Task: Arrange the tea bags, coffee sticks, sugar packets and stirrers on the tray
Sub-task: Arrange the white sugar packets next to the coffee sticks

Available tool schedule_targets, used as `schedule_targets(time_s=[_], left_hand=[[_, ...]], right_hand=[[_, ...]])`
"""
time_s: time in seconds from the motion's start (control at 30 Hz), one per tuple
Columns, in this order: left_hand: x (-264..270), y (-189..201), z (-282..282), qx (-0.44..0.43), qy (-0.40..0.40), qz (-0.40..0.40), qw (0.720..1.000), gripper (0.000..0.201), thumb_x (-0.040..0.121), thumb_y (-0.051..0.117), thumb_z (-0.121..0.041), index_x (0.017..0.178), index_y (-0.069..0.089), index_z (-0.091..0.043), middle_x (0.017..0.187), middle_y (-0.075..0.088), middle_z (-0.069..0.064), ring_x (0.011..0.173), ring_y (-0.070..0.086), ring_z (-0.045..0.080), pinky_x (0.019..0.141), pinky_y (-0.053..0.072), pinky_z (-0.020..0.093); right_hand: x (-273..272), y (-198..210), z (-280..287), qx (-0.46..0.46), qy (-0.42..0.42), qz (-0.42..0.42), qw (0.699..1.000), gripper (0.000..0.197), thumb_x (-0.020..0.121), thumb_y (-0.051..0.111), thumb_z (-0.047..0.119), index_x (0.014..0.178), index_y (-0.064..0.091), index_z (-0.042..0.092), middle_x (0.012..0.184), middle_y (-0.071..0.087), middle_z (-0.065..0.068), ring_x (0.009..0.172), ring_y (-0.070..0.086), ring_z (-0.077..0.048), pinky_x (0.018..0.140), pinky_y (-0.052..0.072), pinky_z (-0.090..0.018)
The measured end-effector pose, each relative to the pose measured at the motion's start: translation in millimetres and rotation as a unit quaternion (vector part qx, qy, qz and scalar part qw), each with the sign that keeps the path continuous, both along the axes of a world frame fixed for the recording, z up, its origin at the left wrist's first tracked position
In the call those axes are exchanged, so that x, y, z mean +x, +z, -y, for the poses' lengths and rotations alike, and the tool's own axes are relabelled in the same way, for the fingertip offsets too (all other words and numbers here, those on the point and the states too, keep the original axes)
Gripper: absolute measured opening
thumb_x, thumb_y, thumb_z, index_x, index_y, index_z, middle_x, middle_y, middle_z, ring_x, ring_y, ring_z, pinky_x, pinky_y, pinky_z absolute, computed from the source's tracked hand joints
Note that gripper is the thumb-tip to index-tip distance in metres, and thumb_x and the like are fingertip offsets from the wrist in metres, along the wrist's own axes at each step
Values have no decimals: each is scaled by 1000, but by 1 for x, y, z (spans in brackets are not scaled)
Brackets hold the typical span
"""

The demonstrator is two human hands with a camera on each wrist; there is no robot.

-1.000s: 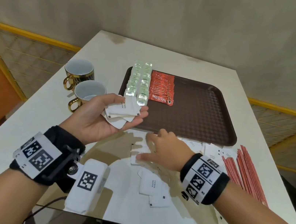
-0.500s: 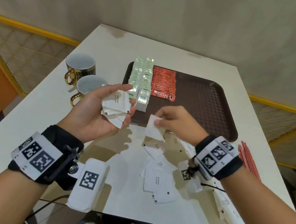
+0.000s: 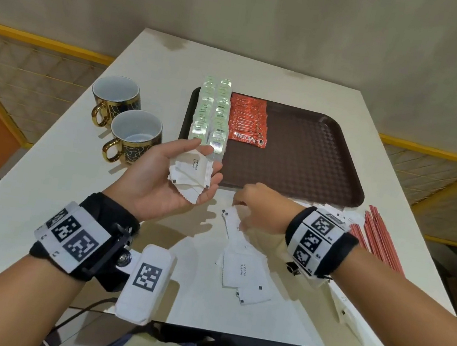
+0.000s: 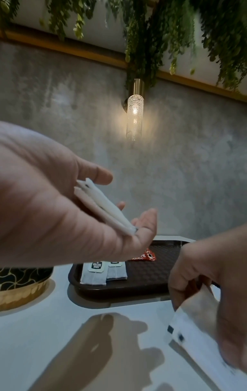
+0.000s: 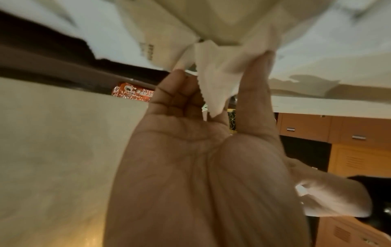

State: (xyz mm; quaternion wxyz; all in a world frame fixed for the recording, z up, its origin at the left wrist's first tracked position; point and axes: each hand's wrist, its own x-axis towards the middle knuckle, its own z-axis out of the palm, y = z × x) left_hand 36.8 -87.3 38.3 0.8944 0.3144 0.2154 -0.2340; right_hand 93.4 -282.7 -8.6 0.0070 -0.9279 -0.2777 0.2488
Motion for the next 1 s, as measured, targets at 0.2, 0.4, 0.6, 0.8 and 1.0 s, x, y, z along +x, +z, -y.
schedule_targets(time_s=[0.2, 0.4, 0.6, 0.8, 1.0], left_hand=[[3, -1, -2, 12, 8, -4, 1000, 34, 78, 65, -23, 110, 67, -11, 122, 65, 17, 96, 63, 27, 94, 47, 35], [6, -3, 4, 11, 1, -8, 1000, 34, 76, 65, -22, 108, 67, -11, 125, 64, 16, 96, 62, 27, 95, 46, 34], [10, -7, 11, 18, -24, -18, 999, 28, 79, 65, -21, 105, 67, -10, 113, 65, 16, 91, 63, 26, 91, 47, 34], [14, -10, 16, 26, -30, -21, 999, 37, 72, 67, -19, 108, 67, -10, 113, 64, 16, 91, 62, 26, 94, 45, 34], [20, -15, 11, 33, -44, -10, 998, 39, 80, 65, -24, 116, 67, -11, 120, 65, 16, 98, 63, 29, 90, 50, 37]], right_hand=[[-9, 52, 27, 143, -41, -59, 987, 10, 90, 66, 29, 98, 62, 24, 103, 54, 8, 95, 53, -11, 83, 43, -28], [-56, 30, 32, 35, 18, -142, 989, 37, 86, 71, 32, 116, 59, 14, 130, 47, 3, 116, 48, -19, 100, 42, -34], [-75, 6, 23, 49, -35, -101, 993, 70, 73, 83, 25, 126, 37, 21, 125, 32, -1, 110, 35, -21, 94, 45, -42], [-82, 1, 14, 52, -117, -111, 986, 68, 72, 84, 17, 119, 36, 12, 104, 47, -6, 88, 43, -19, 71, 43, -31], [-85, -2, 12, 31, -87, -107, 990, 52, 79, 78, 19, 119, 47, 8, 102, 39, 0, 88, 46, -21, 70, 38, -29]])
